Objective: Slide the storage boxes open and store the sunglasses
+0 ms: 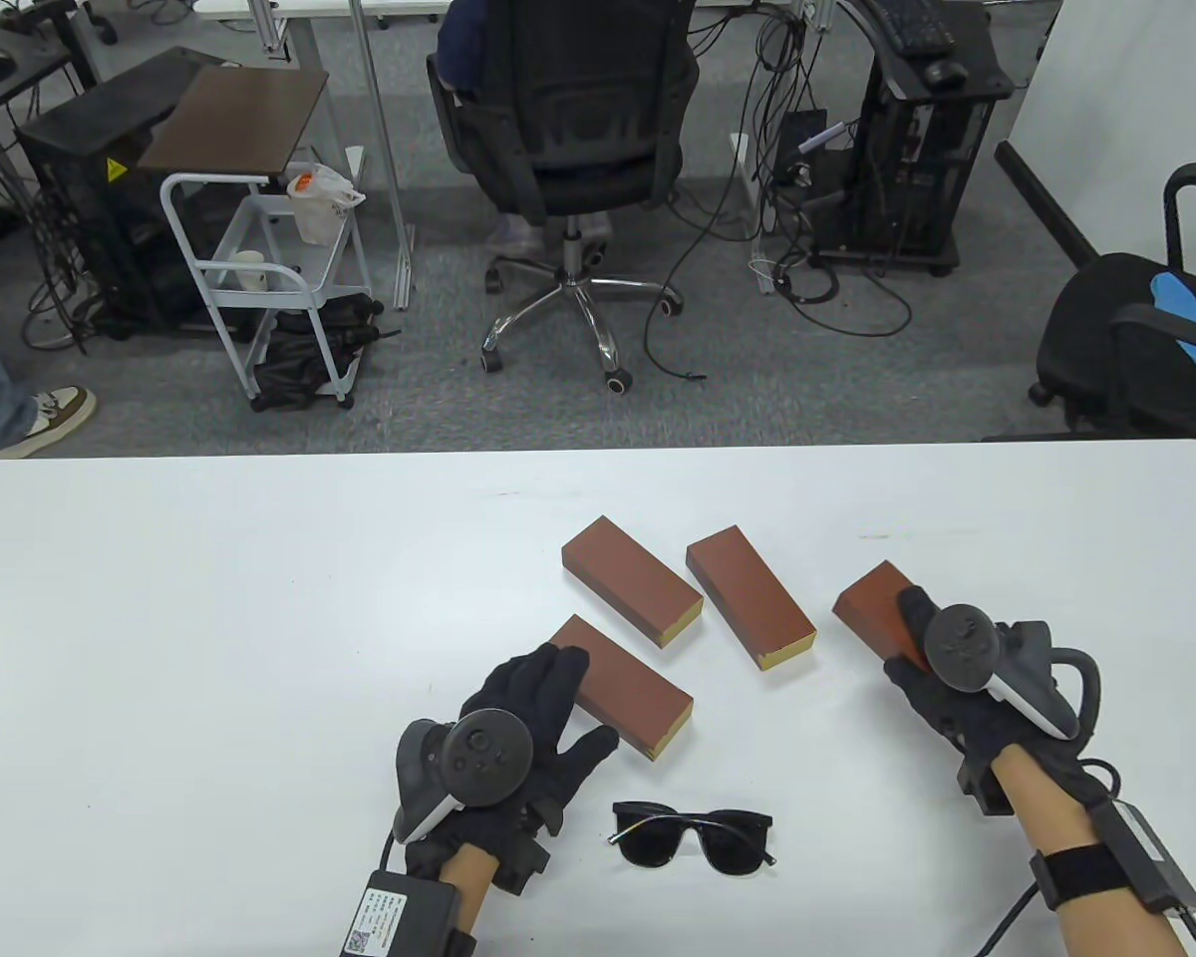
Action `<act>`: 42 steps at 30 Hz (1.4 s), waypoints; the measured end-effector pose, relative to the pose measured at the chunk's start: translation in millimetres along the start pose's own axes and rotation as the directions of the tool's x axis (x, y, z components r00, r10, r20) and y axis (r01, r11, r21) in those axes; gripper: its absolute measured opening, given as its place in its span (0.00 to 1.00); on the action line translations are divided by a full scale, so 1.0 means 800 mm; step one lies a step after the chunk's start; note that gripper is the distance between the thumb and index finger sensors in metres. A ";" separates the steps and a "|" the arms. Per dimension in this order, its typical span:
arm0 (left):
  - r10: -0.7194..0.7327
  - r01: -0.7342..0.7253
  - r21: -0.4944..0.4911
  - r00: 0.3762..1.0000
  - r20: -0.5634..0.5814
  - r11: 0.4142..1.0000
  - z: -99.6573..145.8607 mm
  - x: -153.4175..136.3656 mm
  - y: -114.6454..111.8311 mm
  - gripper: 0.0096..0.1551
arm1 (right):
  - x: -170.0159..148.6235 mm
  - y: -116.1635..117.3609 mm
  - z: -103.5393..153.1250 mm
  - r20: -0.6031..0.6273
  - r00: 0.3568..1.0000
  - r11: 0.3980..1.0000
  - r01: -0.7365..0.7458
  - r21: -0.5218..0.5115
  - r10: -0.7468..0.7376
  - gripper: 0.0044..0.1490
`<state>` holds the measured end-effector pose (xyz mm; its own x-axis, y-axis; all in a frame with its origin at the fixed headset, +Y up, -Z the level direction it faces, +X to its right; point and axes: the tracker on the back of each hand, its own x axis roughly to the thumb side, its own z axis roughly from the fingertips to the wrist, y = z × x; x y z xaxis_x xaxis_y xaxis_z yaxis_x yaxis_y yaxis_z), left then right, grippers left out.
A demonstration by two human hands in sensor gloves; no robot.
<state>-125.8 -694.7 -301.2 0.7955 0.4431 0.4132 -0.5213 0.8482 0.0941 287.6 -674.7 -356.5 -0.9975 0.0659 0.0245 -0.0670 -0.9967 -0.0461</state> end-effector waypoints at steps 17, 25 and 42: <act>0.035 -0.041 0.018 0.963 0.269 0.999 0.005 0.029 0.009 0.64 | 0.186 -0.051 0.072 0.621 0.784 1.000 -0.021 0.019 0.005 0.46; 0.094 -0.074 -0.080 0.954 0.283 0.994 0.002 0.029 -0.002 0.65 | 0.223 -0.047 0.085 0.708 0.706 0.999 -0.046 -0.008 0.039 0.46; 0.188 -0.146 -0.245 0.969 0.159 0.958 -0.008 0.017 -0.007 0.59 | 0.194 -0.016 0.066 0.663 0.748 0.999 0.037 -0.008 -0.023 0.57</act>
<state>-110.1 -691.7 -302.4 0.6236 0.5428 0.5626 -0.5397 0.8196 -0.1924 134.9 -654.3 -299.3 -0.7303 0.0403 0.6819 -0.1042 -0.9932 -0.0528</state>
